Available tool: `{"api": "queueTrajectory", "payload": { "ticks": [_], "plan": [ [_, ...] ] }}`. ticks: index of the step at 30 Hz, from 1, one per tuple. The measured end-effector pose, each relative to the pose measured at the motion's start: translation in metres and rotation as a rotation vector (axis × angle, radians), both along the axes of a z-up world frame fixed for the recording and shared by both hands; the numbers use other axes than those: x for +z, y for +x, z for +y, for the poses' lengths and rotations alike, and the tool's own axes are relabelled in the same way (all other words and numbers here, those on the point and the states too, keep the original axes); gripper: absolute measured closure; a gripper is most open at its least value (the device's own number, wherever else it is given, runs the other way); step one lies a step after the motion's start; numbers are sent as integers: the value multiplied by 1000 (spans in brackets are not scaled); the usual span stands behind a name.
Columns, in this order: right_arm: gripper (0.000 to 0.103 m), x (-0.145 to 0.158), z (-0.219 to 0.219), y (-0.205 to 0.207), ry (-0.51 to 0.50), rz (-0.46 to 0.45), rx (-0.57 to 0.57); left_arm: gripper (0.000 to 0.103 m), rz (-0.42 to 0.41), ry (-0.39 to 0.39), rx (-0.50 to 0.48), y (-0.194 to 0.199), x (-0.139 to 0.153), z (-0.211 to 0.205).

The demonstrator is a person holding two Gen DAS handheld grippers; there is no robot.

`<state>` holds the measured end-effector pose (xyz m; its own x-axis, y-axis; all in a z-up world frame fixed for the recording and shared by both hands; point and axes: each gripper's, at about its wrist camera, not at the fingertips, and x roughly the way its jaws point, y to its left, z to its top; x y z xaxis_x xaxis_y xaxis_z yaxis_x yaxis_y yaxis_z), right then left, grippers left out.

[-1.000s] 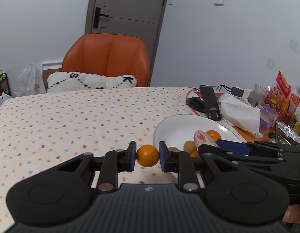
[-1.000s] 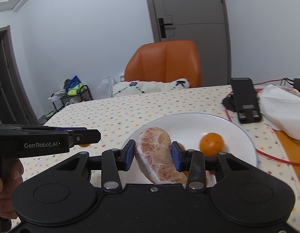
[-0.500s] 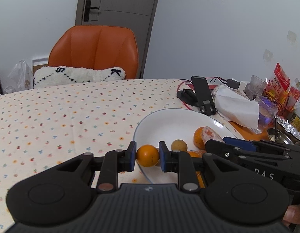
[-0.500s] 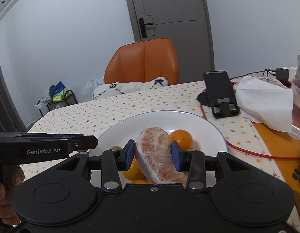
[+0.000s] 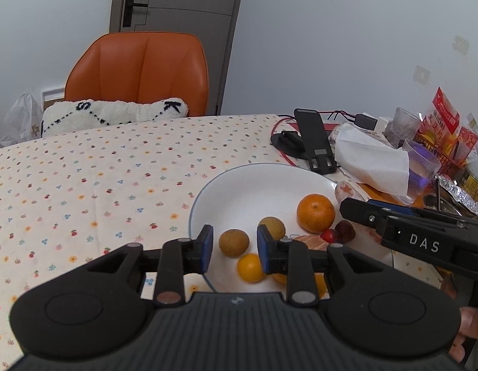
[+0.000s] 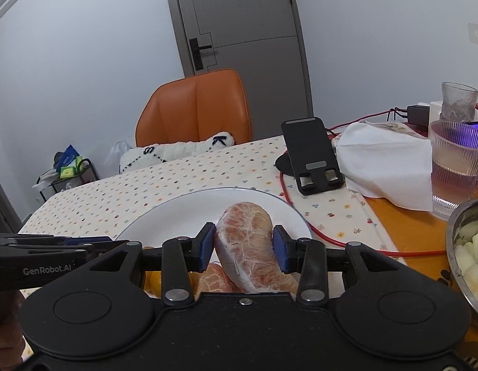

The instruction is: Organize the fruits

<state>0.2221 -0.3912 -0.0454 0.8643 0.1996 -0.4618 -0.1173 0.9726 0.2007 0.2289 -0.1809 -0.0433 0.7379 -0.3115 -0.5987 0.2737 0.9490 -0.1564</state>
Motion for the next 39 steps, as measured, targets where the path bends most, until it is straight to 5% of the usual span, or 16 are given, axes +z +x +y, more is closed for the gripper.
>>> {"api": "queueTrajectory", "payload": {
  "ticks": [10, 27, 39],
  "plan": [
    [65, 7, 17, 2, -5, -15, 27, 62, -14, 7, 62, -8, 5, 23],
    [55, 19, 48, -6, 29, -34, 120, 26, -21, 1, 169, -30, 17, 65],
    [29, 27, 66, -23, 40, -47, 168, 19, -28, -5, 261, -56, 26, 93]
  ]
}}
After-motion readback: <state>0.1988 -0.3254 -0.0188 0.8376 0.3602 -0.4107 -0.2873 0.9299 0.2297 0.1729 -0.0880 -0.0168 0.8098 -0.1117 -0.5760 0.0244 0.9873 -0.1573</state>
